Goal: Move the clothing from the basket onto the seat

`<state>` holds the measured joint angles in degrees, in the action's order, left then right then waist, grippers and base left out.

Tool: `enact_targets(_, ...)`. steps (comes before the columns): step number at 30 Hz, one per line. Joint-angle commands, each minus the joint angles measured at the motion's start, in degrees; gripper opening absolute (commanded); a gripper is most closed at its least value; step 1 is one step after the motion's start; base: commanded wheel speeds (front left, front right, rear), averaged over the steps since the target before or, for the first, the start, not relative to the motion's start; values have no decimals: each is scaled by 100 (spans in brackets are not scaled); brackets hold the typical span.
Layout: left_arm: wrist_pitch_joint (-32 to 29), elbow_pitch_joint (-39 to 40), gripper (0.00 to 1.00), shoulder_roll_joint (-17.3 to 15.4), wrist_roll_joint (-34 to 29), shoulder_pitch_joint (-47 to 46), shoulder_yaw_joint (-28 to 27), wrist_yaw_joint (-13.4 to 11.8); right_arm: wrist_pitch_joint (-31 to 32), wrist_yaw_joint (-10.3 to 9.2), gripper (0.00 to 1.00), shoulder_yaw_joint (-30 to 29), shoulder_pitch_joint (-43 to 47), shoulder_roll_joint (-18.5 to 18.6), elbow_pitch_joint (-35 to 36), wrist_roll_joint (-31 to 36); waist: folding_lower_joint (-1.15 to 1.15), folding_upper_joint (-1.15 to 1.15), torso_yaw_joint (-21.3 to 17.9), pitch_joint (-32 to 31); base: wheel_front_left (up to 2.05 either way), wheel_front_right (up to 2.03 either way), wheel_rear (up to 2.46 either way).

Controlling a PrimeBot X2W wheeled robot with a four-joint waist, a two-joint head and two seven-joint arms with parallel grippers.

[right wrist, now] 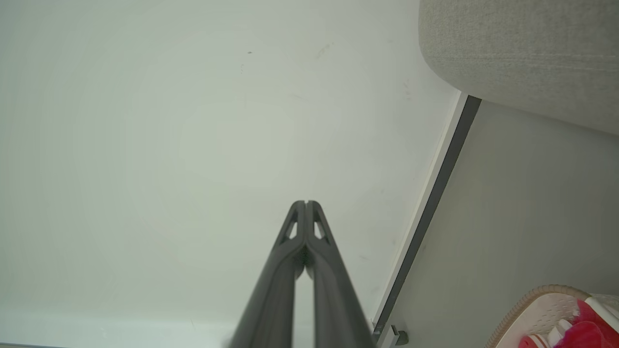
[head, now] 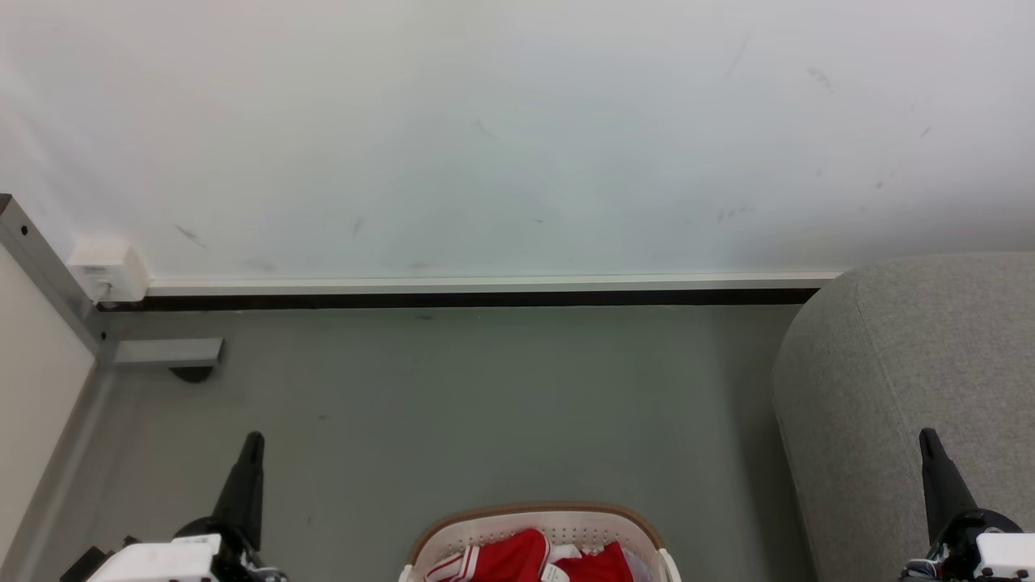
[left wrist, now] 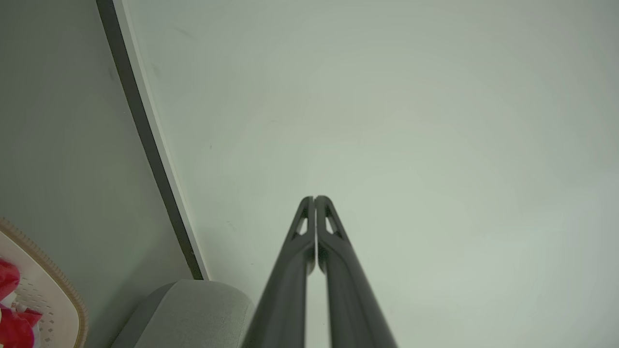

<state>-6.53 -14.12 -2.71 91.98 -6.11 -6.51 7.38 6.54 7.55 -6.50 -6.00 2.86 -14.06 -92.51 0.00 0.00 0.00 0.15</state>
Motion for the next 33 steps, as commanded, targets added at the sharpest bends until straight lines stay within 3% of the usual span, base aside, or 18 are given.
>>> enact_targets(1,-15,7,0,-47,81,-57,-5,32,8,-17,0,-16,-78,1,-10,44,0,0,0,0,0,0,0)
enact_targets(33,-15,7,0,-47,81,-58,-5,32,8,-17,0,-16,-78,1,-10,44,0,0,0,0,0,0,0)
